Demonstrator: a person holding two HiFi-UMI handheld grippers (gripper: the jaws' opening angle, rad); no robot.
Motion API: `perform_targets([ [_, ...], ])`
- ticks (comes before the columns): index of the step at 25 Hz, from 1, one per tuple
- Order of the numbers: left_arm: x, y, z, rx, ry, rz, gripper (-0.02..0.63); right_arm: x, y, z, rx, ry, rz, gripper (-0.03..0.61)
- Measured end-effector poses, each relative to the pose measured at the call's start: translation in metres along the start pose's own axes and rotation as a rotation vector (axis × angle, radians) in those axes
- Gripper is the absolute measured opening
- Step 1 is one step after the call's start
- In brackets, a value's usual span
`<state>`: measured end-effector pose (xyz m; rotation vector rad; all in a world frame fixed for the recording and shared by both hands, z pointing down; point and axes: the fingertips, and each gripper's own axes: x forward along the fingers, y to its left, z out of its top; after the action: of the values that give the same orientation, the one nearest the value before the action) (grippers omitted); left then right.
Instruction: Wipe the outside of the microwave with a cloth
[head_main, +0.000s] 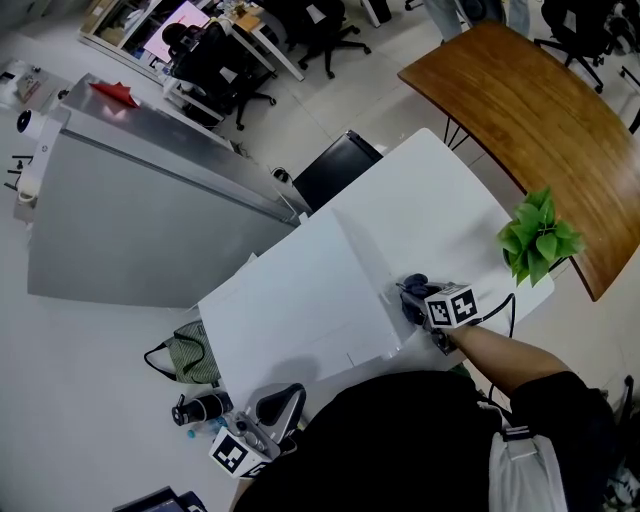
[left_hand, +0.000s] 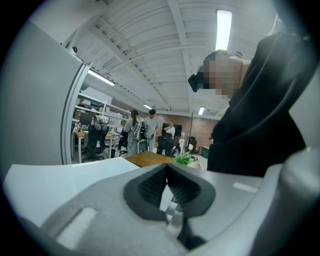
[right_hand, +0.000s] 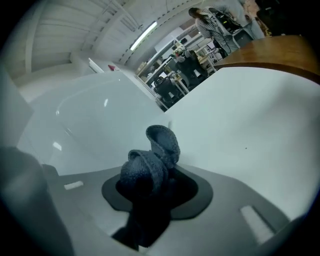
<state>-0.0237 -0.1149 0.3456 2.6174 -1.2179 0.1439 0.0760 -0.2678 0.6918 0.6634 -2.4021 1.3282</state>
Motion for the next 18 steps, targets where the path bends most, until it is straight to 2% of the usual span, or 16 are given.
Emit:
perform_targets([
  [3,-0.003,0.002,-0.002,-0.009,-0.006,0.012,0.005,-0.029,0.029,0.031,0.054,-0.131,0.097,0.13],
  [6,-0.003,0.001,-0.003,-0.01,-0.005,0.009,0.005,-0.061,0.071,0.073,0.094,-0.289,0.247,0.132],
  [8,-0.003,0.001,-0.003,-0.01,-0.007,0.006,0.005,-0.075,0.099,0.094,0.085,-0.355,0.333,0.132],
  [12,-0.003,-0.002,-0.003,-0.012,-0.012,0.002,0.005,-0.086,0.13,0.106,0.012,-0.386,0.377,0.132],
  [18,-0.002,-0.005,-0.003,-0.016,-0.022,0.007,0.005,-0.103,0.141,0.09,-0.027,-0.356,0.418,0.132],
])
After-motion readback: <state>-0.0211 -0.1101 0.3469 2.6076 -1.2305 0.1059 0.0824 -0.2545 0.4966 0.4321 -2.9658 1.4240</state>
